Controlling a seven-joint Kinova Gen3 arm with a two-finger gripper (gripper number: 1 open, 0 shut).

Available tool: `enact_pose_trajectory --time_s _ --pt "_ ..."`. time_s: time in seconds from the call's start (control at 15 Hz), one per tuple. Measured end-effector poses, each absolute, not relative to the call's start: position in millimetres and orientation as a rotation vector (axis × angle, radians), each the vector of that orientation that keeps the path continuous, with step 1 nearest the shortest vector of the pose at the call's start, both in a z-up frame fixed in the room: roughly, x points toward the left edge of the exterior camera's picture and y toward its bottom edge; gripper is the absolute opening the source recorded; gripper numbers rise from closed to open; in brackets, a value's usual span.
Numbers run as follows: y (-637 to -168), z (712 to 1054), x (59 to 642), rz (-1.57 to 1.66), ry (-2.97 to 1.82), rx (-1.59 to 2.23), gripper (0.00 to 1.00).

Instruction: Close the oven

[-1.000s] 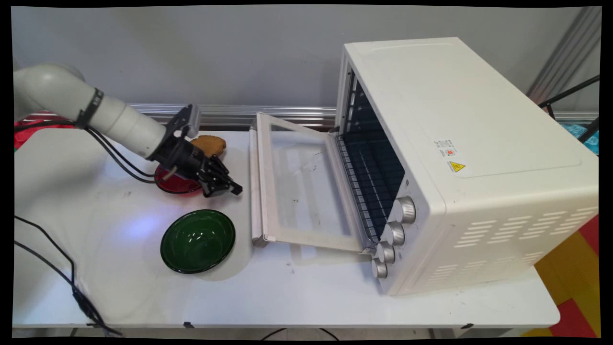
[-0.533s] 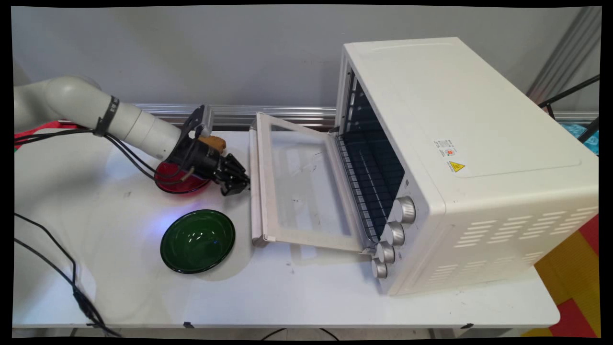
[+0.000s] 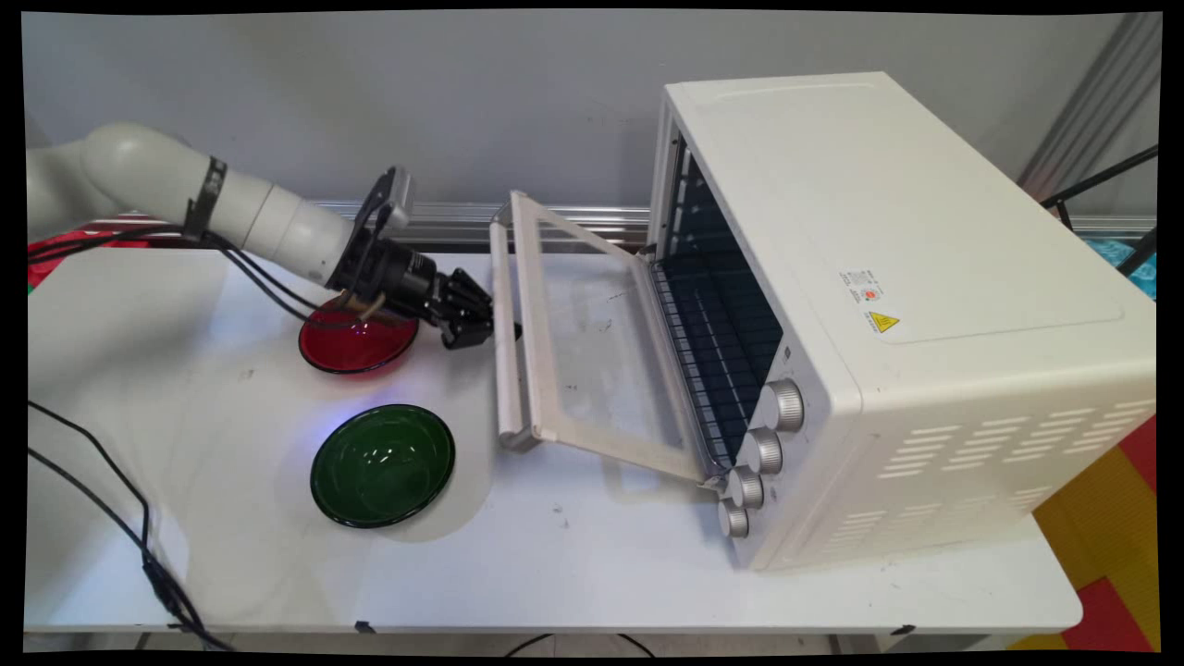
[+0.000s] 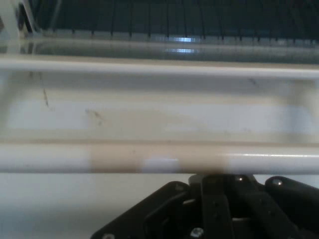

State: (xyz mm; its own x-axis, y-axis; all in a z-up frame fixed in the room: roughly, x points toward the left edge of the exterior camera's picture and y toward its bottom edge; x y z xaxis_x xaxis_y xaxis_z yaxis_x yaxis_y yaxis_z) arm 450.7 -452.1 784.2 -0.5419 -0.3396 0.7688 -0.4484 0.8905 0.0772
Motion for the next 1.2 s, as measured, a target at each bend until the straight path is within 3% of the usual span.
enact_pose_trajectory --time_s 1.2 --pt "-490.5 871.8 399.9 0.172 -2.071 0.483 0.0"
